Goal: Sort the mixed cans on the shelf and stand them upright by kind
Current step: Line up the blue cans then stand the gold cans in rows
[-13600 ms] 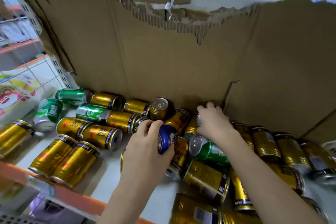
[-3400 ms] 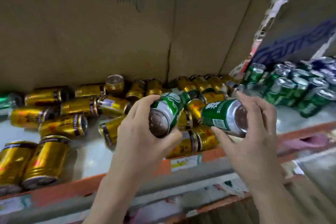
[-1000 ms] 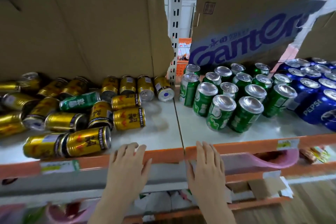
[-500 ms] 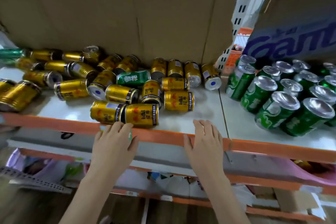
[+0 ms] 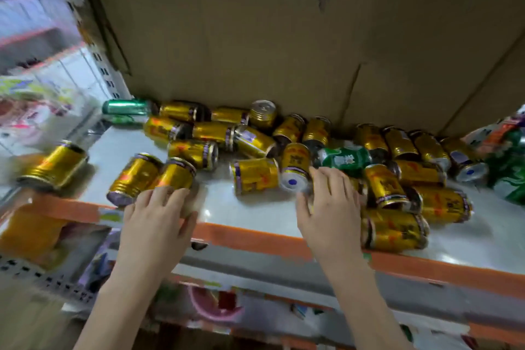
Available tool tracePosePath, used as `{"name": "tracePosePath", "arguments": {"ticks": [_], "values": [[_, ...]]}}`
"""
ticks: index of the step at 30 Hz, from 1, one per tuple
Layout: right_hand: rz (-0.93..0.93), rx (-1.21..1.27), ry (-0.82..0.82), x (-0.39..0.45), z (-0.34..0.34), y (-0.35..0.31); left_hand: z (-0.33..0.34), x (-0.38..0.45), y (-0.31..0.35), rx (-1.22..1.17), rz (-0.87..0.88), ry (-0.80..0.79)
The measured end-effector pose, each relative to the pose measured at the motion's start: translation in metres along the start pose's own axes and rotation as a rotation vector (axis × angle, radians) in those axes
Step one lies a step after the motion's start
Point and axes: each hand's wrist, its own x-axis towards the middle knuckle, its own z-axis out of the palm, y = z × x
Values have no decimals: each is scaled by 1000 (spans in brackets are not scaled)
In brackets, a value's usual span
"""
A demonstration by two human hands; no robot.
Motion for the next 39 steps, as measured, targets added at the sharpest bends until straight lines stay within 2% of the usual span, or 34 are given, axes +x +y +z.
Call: {"name": "tracePosePath", "arguments": {"ticks": [3,7,13,22,25,28,35,39], "values": [[-14,-18,-66,2,20,-50,0,15,-53,-48,-16,-2],[-47,-67,-125,4,39,-83,5,24,-88,-53,-45,-26],[-61,-53,-165,20,57,-103,18,31,-101,-83,-29,34],[-143,15,-236,55,84,-114,9,78,-107,54,-19,13],[-140,13,-269,70,95,-121,16,101,-120,98,-7,-45],[-136,-8,-289,86,107,-133,18,136,-137,139,-59,-185],[-101,-61,-426,119,129,-151,46,232,-185,375,89,-373],[-24,-99,-448,125,129,-150,69,263,-200,442,163,-431]]}}
